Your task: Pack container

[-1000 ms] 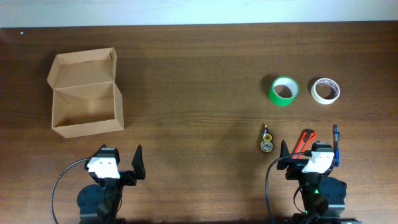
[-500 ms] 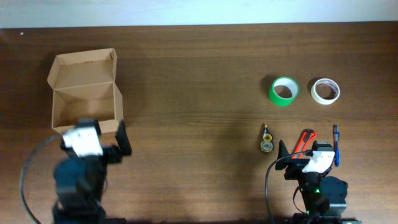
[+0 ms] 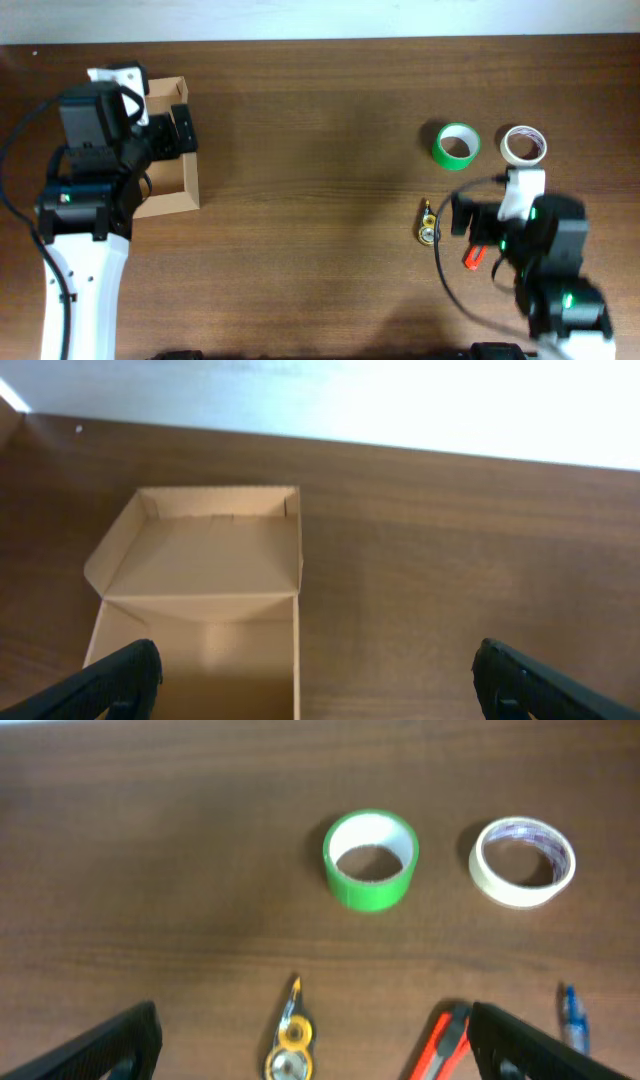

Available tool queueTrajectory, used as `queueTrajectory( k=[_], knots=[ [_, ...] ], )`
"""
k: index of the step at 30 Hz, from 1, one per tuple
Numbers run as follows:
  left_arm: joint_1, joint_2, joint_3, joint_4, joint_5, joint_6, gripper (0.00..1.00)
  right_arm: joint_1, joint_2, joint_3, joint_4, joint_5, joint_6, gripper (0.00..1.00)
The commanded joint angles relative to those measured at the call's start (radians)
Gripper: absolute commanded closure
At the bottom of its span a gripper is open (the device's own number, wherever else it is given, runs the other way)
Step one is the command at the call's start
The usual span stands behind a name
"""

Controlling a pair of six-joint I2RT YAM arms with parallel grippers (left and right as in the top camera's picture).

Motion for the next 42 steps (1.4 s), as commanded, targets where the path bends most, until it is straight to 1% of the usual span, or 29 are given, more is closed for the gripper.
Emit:
queueTrajectory(
  k=[1, 5, 7, 11, 14, 15, 17, 19, 22, 24, 34, 39, 40, 41, 42],
  knots=[
    [0.004, 0.013, 0.033, -0.022, 0.016, 0.033, 0.01, -0.008, 0.131, 0.146, -0.035, -0.005, -0.047, 0.01],
    [0.004, 0.046, 0.033, -0.101, 0.015, 0.072, 0.0, -0.023, 0.25, 0.278, -0.072, 0.02, -0.047, 0.01],
    [0.008, 0.079, 0.033, -0.13, 0.015, 0.127, 0.0, -0.055, 0.293, 0.343, -0.095, 0.021, -0.039, 0.01],
    [0.01, 0.156, 0.033, -0.145, 0.015, 0.145, 0.09, -0.172, 0.39, 0.498, -0.183, 0.021, 0.005, 0.01],
    [0.011, 0.23, 0.034, -0.14, 0.016, 0.144, 0.11, -0.263, 0.472, 0.617, -0.27, 0.02, 0.018, 0.01],
    [0.011, 0.254, 0.034, -0.142, 0.016, 0.144, 0.16, -0.286, 0.496, 0.647, -0.297, 0.021, 0.017, 0.01],
    [0.012, 0.311, 0.034, -0.147, 0.016, 0.144, 0.19, -0.323, 0.537, 0.692, -0.338, 0.021, 0.017, 0.01],
    [0.015, 0.362, 0.034, -0.145, 0.016, 0.14, 0.25, -0.35, 0.567, 0.714, -0.36, 0.021, 0.017, 0.01],
    [0.015, 0.423, 0.038, -0.146, 0.015, 0.125, 0.29, -0.374, 0.596, 0.716, -0.373, 0.021, 0.017, 0.01],
    [0.016, 0.453, 0.038, -0.146, 0.016, 0.112, 0.35, -0.38, 0.608, 0.715, -0.38, 0.021, 0.017, 0.01],
    [0.053, 0.565, 0.038, -0.147, 0.019, 0.106, 0.34, -0.381, 0.62, 0.715, -0.377, 0.022, 0.016, 0.01],
    [0.061, 0.62, 0.038, -0.143, 0.03, 0.106, 0.37, -0.381, 0.62, 0.715, -0.376, 0.022, 0.016, 0.01],
    [0.061, 0.629, 0.038, -0.143, 0.031, 0.106, 0.41, -0.381, 0.62, 0.715, -0.375, 0.022, 0.016, 0.01],
    [0.061, 0.639, 0.038, -0.142, 0.031, 0.106, 0.5, -0.381, 0.62, 0.715, -0.374, 0.023, 0.016, 0.01],
    [0.061, 0.645, 0.038, -0.141, 0.031, 0.106, 0.63, -0.381, 0.62, 0.715, -0.373, 0.022, 0.016, 0.01]
  ],
)
